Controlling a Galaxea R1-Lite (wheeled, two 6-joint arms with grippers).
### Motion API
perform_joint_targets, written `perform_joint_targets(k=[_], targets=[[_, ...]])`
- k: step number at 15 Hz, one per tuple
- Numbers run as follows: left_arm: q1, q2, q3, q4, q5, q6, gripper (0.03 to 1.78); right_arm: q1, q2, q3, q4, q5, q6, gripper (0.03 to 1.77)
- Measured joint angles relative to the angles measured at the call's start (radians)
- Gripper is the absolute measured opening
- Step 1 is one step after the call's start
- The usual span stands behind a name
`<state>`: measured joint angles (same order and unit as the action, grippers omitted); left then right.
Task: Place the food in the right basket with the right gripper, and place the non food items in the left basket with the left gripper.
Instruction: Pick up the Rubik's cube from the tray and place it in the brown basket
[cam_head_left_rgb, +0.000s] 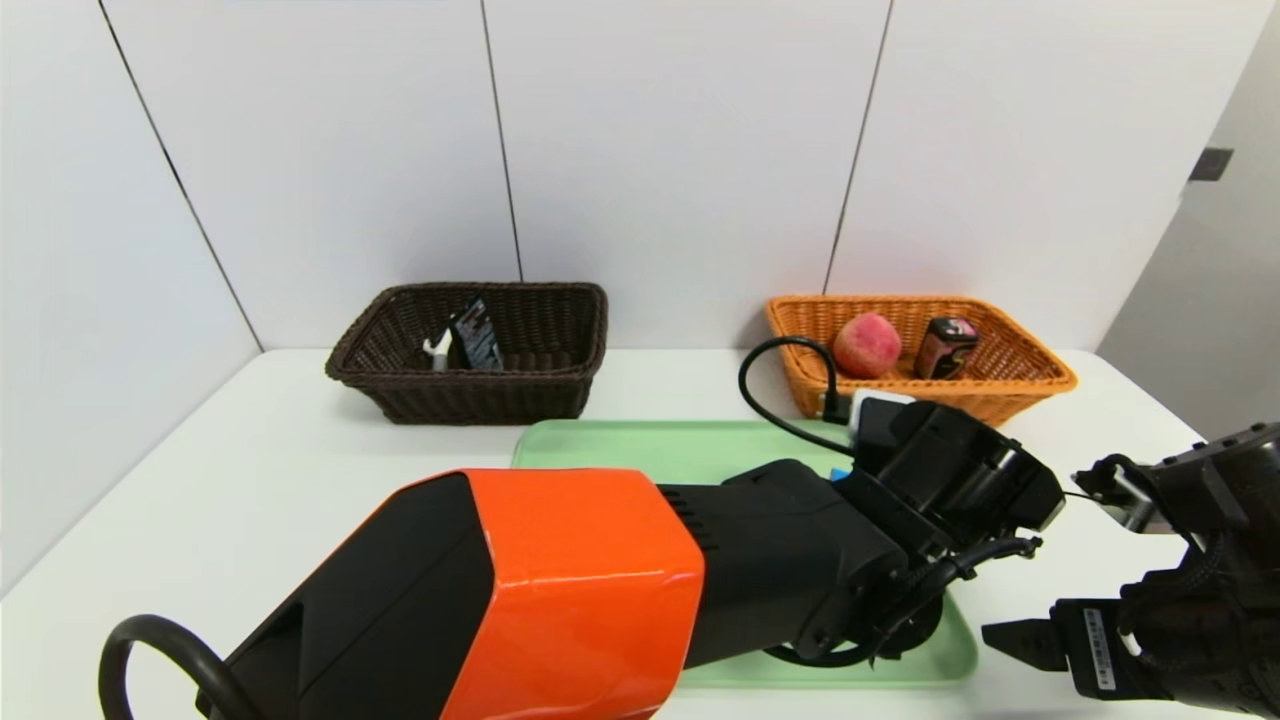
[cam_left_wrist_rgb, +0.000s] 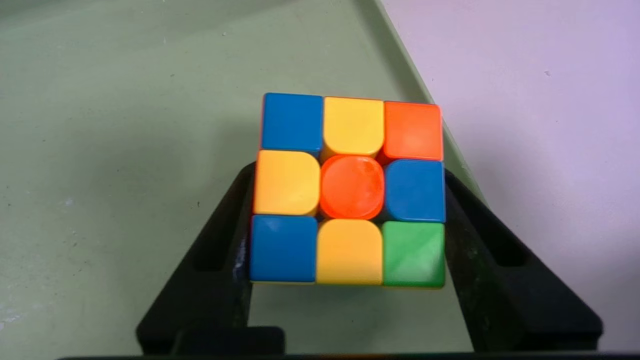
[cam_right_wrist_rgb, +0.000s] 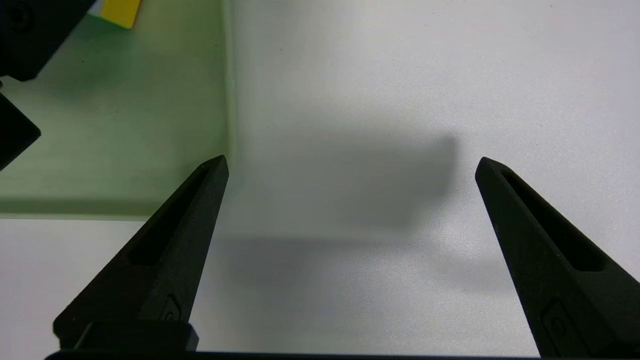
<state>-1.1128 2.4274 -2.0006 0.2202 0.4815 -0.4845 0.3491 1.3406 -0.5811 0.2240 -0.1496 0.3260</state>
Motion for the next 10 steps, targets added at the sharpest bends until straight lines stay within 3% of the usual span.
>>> perform_joint_targets(k=[1,10], targets=[[0.0,0.001,0.0,0.0,0.0,0.001,0.99,0.0,0.0,0.001,0.0,0.0,0.0,1.71],[0.009,-0.039,0.001,0.0,-0.019,-0.001,0.98,0.0,-0.007,0.01,0.0,0.001,-0.001,1.71]])
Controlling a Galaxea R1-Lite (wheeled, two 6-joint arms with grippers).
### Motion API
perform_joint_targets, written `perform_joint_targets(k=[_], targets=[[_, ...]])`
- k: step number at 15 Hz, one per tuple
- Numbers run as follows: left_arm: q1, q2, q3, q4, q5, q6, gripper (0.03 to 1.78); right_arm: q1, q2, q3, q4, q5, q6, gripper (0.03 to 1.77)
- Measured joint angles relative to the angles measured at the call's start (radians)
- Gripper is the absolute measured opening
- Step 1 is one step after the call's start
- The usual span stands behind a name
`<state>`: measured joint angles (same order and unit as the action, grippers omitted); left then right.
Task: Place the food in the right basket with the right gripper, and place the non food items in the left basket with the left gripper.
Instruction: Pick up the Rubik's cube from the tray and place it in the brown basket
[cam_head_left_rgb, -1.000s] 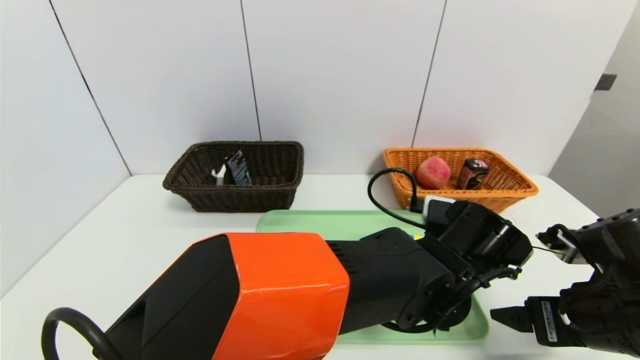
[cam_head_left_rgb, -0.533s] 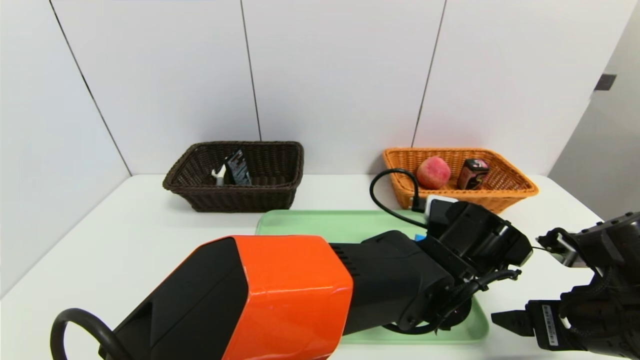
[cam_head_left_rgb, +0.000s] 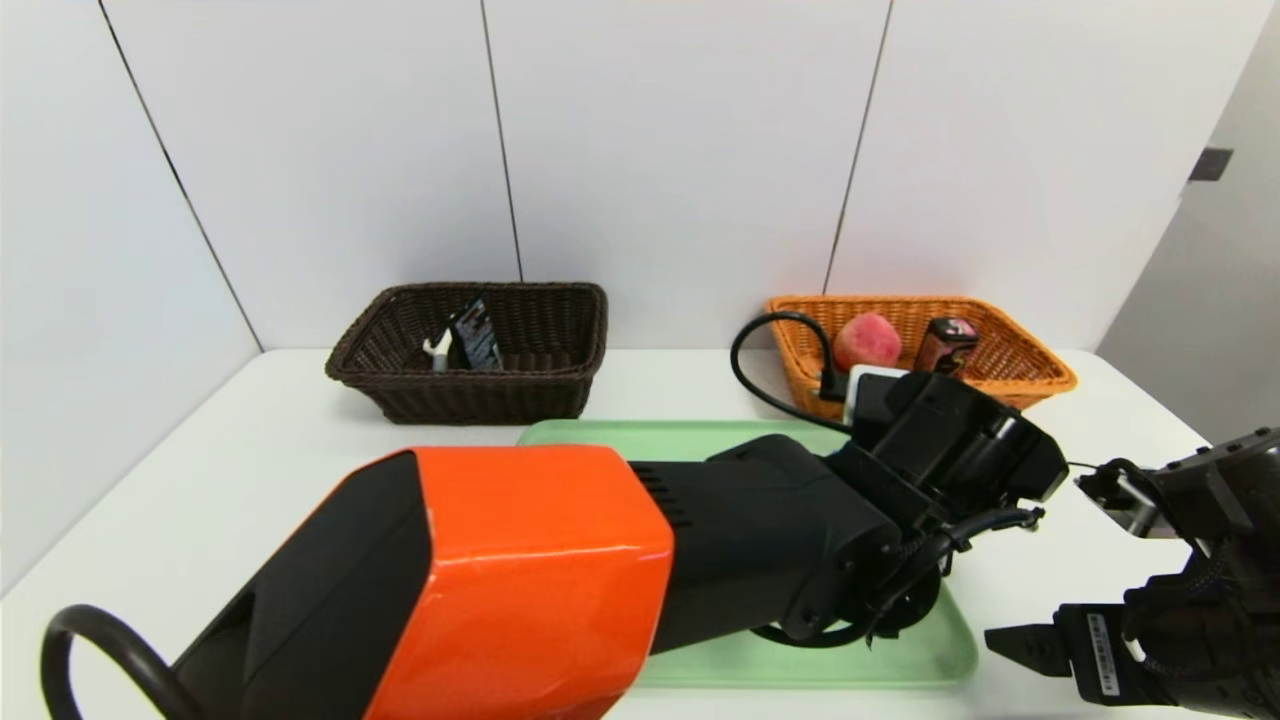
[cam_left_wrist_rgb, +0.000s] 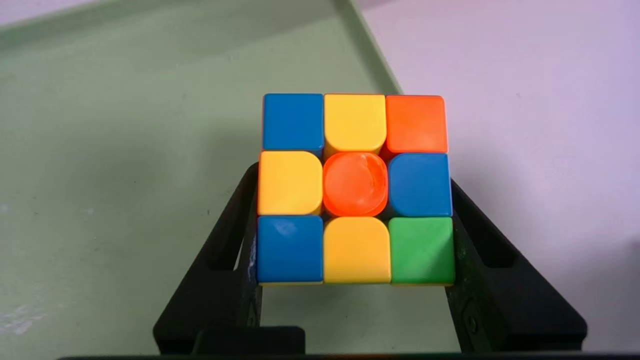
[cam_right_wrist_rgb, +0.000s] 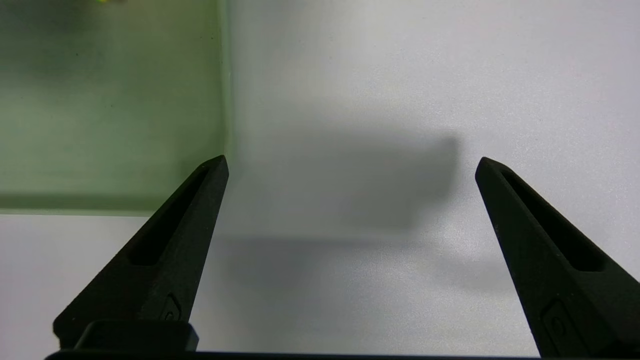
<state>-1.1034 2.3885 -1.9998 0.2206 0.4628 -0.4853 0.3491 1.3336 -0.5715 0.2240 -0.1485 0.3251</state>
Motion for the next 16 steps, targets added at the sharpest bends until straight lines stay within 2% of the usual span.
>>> perform_joint_targets(k=[3,8,11,16], targets=[[0.05,-0.082,0.0,0.013,-0.053,0.0,0.98,0.0,0.0,0.0,0.0,0.0,-0.001,1.71],[0.204,-0.255,0.0,0.114,-0.114,0.0,0.98,0.0,0.005,-0.003,0.0,0.001,-0.007,1.71],[0.326,-0.34,0.0,0.163,-0.123,0.029,0.98,0.0,0.01,-0.003,0.0,0.003,-0.005,1.71],[0.527,-0.382,0.0,0.169,-0.132,0.114,0.98,0.0,0.018,-0.001,0.0,0.002,-0.005,1.71]])
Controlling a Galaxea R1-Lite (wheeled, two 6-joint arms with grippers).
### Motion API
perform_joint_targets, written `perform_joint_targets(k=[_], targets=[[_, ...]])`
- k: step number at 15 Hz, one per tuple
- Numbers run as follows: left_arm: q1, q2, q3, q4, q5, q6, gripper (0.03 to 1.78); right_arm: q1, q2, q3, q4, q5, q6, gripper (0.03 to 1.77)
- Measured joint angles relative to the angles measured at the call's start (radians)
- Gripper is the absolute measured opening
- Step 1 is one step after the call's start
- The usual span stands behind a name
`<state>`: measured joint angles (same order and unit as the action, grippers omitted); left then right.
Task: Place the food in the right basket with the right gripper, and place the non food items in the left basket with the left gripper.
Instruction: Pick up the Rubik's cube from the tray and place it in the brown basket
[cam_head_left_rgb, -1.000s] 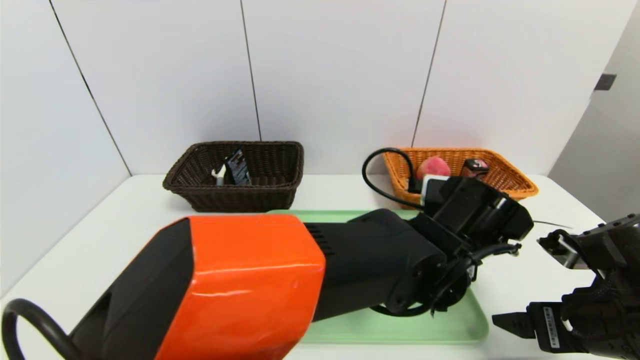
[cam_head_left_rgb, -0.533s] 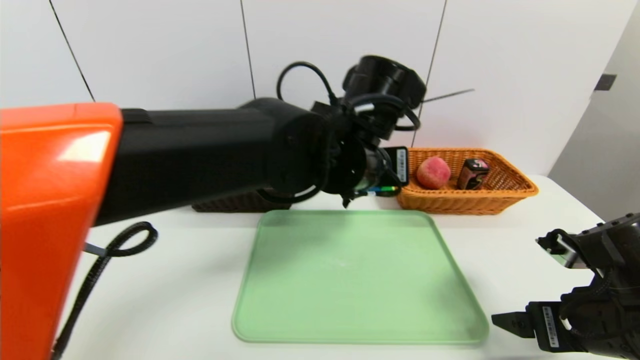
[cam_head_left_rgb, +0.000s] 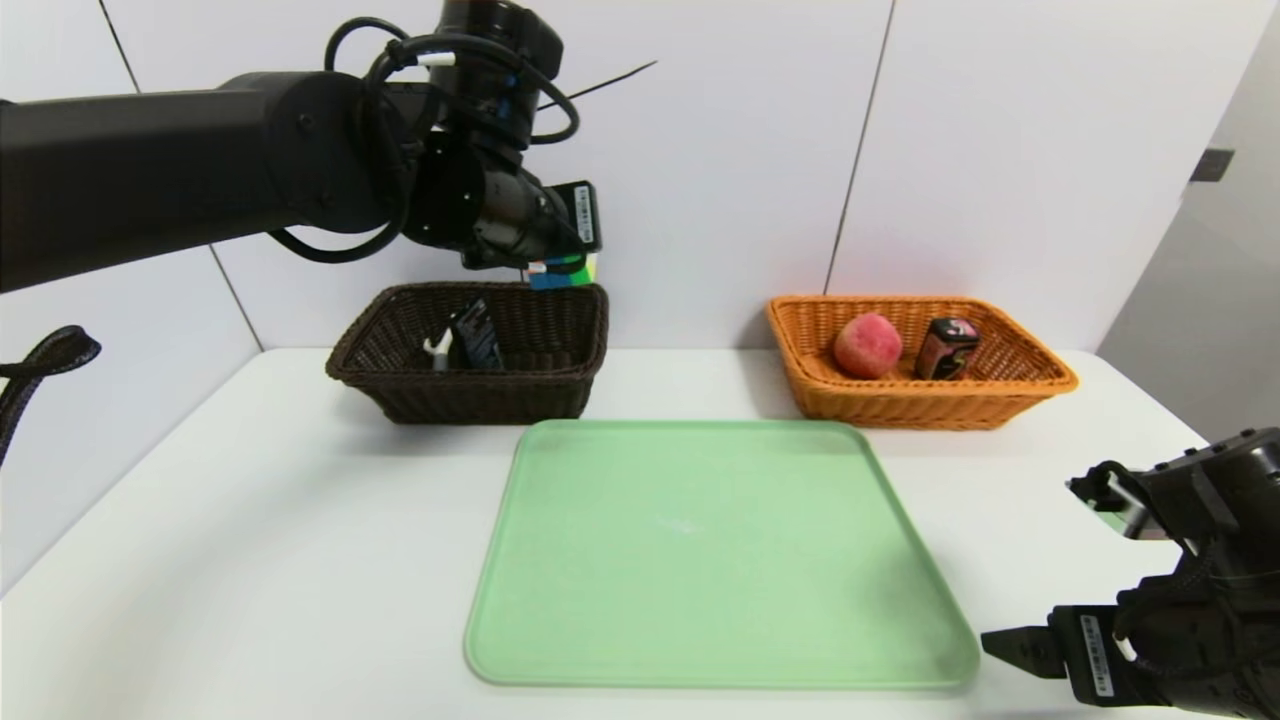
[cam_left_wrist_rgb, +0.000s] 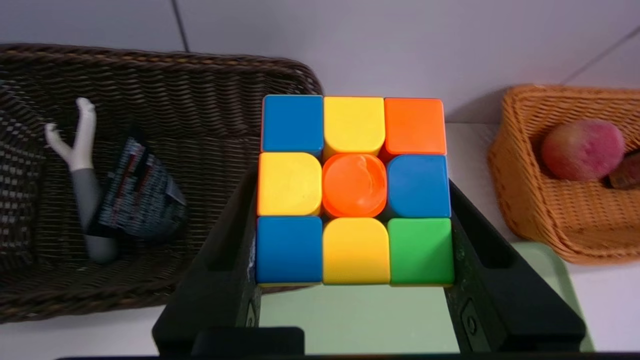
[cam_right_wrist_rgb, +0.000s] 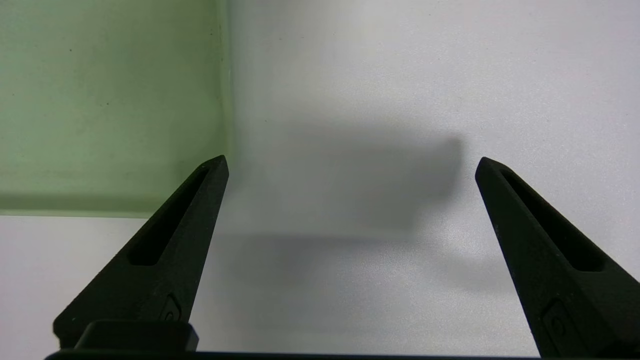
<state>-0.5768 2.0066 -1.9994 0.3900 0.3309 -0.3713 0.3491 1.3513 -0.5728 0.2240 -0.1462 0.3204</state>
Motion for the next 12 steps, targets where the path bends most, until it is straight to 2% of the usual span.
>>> perform_joint_targets(k=[6,12], targets=[[0.129,0.077,0.001,-0.032,-0.018,0.032,0.98,0.0,0.001,-0.007,0.0,-0.003,-0.001,1.71],[0.168,0.184,0.0,-0.11,-0.046,0.063,0.98,0.0,0.004,-0.008,0.0,-0.004,-0.003,1.71]])
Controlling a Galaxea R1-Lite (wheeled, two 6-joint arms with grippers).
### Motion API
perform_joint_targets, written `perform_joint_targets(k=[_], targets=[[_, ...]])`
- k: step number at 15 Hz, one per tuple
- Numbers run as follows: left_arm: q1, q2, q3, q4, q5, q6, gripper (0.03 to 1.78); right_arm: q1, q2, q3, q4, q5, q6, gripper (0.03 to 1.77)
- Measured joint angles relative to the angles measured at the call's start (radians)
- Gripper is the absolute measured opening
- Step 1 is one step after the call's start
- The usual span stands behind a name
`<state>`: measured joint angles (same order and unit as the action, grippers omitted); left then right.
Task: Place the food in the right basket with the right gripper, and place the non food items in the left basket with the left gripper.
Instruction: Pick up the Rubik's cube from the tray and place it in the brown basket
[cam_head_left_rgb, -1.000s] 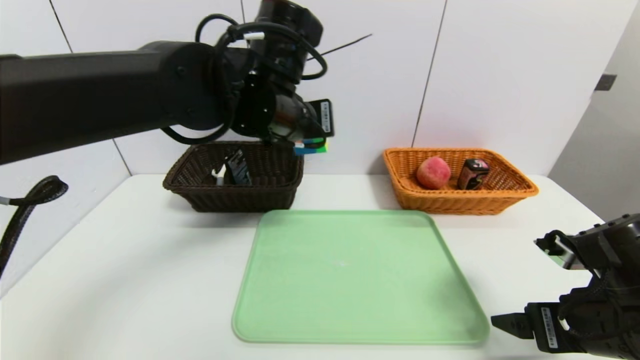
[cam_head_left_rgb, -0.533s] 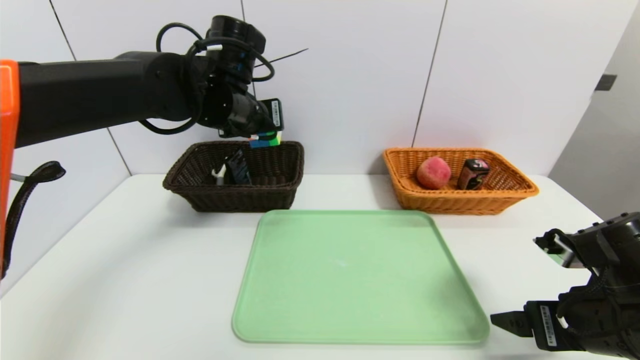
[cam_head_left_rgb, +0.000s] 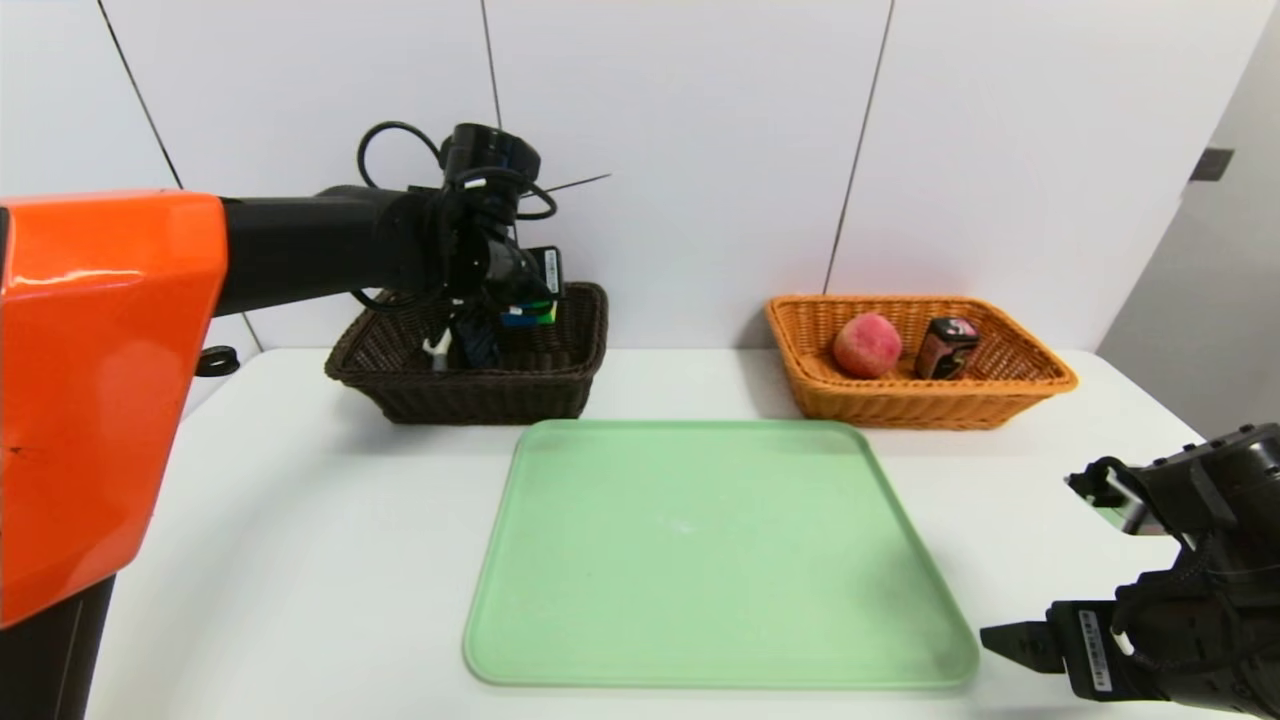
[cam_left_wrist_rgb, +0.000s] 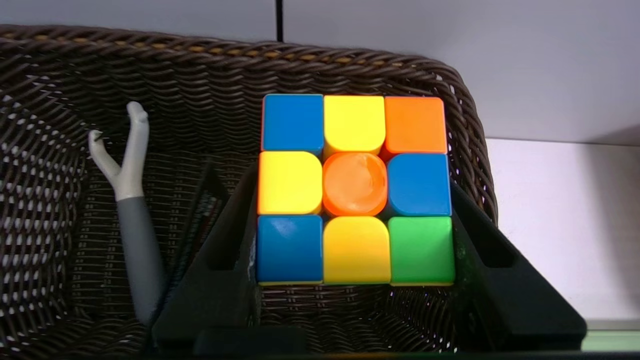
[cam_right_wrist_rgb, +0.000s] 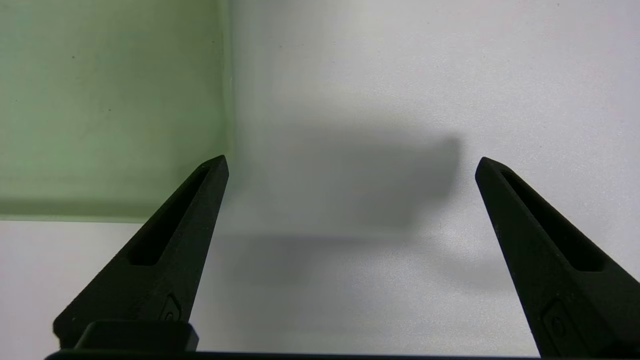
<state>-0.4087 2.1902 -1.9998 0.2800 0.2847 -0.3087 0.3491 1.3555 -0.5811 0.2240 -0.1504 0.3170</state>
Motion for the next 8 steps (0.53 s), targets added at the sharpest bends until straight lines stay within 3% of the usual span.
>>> perform_joint_targets(k=[8], targets=[[0.002,0.083,0.0,-0.038,0.0,0.029,0.98,0.0,0.012,-0.009,0.0,-0.001,0.0,1.71]])
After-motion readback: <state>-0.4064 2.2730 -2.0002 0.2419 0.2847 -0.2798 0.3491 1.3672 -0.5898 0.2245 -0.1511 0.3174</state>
